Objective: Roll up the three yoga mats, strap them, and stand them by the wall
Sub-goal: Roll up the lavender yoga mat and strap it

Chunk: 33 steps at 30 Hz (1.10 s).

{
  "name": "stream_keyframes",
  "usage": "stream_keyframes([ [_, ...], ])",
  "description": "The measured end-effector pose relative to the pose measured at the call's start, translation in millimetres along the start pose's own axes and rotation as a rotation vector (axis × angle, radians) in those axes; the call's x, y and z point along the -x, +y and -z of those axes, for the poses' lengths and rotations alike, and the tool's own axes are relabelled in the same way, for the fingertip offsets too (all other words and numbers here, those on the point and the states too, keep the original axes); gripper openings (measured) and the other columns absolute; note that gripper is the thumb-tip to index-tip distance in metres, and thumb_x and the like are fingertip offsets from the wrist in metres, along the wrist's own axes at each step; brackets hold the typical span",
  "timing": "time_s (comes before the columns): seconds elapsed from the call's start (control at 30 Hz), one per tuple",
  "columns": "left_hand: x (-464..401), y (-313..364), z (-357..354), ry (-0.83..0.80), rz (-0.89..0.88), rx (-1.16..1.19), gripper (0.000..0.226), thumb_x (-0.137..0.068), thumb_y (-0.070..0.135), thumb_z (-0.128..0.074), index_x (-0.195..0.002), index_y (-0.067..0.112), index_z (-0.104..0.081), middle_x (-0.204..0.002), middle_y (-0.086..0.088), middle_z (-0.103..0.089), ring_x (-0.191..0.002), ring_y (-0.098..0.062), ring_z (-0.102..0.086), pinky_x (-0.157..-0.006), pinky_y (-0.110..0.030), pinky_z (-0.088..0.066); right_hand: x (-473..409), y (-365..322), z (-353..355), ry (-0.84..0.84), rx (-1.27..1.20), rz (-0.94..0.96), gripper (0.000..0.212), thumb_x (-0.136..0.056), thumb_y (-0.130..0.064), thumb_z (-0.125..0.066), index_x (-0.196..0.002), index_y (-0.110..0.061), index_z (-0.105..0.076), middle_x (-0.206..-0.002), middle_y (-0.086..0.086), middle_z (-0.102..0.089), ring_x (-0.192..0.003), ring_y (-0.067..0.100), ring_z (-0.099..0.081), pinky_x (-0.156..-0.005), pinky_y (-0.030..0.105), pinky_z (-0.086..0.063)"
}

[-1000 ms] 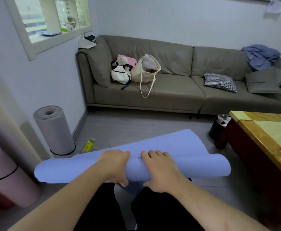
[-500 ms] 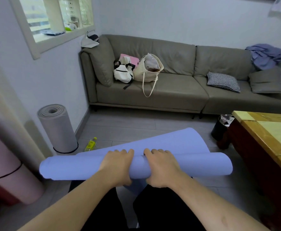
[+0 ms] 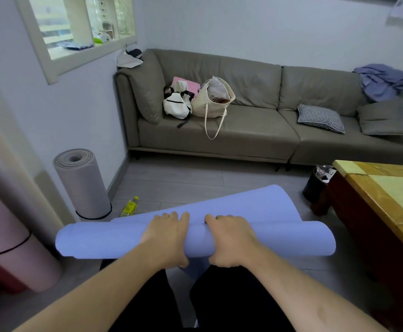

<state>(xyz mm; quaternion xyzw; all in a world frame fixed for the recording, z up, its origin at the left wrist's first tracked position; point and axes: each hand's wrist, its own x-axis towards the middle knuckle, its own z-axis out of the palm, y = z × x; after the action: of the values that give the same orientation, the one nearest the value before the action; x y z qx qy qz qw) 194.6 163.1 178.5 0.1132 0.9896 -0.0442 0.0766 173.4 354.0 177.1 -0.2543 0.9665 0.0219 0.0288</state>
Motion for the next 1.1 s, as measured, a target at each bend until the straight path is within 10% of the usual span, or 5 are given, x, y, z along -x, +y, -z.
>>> stream_keyframes([
  [0.5,-15.5,-15.3,14.1,-0.237,-0.059,0.084,0.071,-0.057,0.064,-0.081,-0.110,0.028,-0.051,-0.103,0.005,-0.065,-0.093,-0.022,-0.063,-0.084,-0.039,-0.057,10.9,-7.1,-14.2,0.083,0.045,0.027,0.063,-0.073,-0.043,-0.076,-0.123,-0.023,-0.042,-0.110,0.001,-0.059,-0.096,0.031,-0.060,-0.075,0.041,-0.037],
  [0.77,1.3,-2.0,-6.0,0.057,0.021,-0.021,0.069,-0.069,0.054,-0.076,-0.122,0.027,-0.041,-0.118,0.001,-0.057,-0.108,-0.025,-0.059,-0.085,-0.040,-0.041,-6.0,-2.3,-0.8,-0.021,-0.045,0.001,0.058,-0.067,-0.044,-0.078,-0.115,-0.027,-0.048,-0.103,-0.001,-0.065,-0.091,0.030,-0.066,-0.069,0.037,-0.041],
  [1.1,-19.5,-21.7,28.8,-0.348,-0.049,0.118,0.071,-0.053,0.064,-0.086,-0.106,0.026,-0.058,-0.098,0.004,-0.069,-0.088,-0.020,-0.066,-0.065,-0.031,-0.051,16.1,-15.7,-24.3,0.143,0.078,0.076,0.081,-0.063,-0.052,-0.082,-0.127,-0.022,-0.043,-0.106,0.000,-0.057,-0.089,0.028,-0.056,-0.073,0.043,-0.040],
])
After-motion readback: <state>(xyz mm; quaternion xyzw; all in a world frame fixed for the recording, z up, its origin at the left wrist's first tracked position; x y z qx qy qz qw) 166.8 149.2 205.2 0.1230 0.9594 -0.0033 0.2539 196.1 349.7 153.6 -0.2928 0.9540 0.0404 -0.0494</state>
